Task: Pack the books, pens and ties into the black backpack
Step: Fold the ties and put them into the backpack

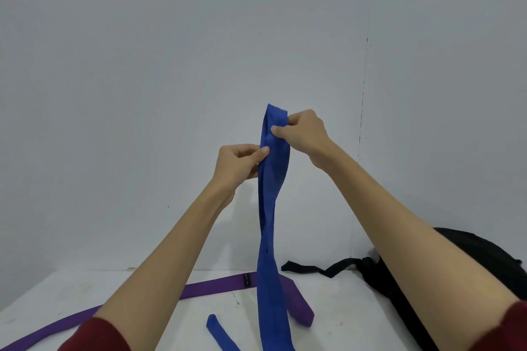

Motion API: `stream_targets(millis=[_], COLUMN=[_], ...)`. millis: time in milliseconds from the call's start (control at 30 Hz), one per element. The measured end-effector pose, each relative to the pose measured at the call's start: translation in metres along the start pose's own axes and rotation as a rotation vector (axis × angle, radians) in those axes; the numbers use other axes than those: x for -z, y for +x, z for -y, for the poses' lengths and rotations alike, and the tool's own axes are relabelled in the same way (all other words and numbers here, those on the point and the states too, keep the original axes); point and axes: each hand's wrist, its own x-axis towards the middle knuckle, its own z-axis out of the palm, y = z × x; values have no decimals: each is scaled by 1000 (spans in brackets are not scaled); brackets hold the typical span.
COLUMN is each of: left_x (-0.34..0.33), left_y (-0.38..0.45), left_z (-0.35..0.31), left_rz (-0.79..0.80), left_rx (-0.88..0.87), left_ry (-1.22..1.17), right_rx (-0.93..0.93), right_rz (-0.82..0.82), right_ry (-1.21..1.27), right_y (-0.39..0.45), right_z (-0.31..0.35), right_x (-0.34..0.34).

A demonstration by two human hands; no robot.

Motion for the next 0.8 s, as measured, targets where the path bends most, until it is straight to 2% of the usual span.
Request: stream_targets(millis=[167,300,433,533,600,633,733,767,800], left_x=[2,6,-3,-6,-4,-2,5,7,9], left_y=[6,6,1,1,4,7,20,25,28], left_z=[-8,-12,-18,-17,-21,-25,-45,-49,-52], left_rz=[-1,41,135,69,6,-11,-24,-40,-48], left_rx=[23,13,26,-50,-68,-67,-77,-73,-56], left_ry=[-101,-26,-143,-70,-90,-132,-272,-277,-273], right_rx=[75,85,99,119,109,70,-24,-12,2], right_rz=[-6,131,-51,-131,-134,-68,363,457,480], right_ry=[-55,-22,-33,-37,71,137,151,185,247], right_y=[0,2,6,8,3,-1,-17,-20,-22], right_z=[10,11,2,1,1,0,-10,-14,-15], right_x=[4,8,0,-1,1,4,6,4,2])
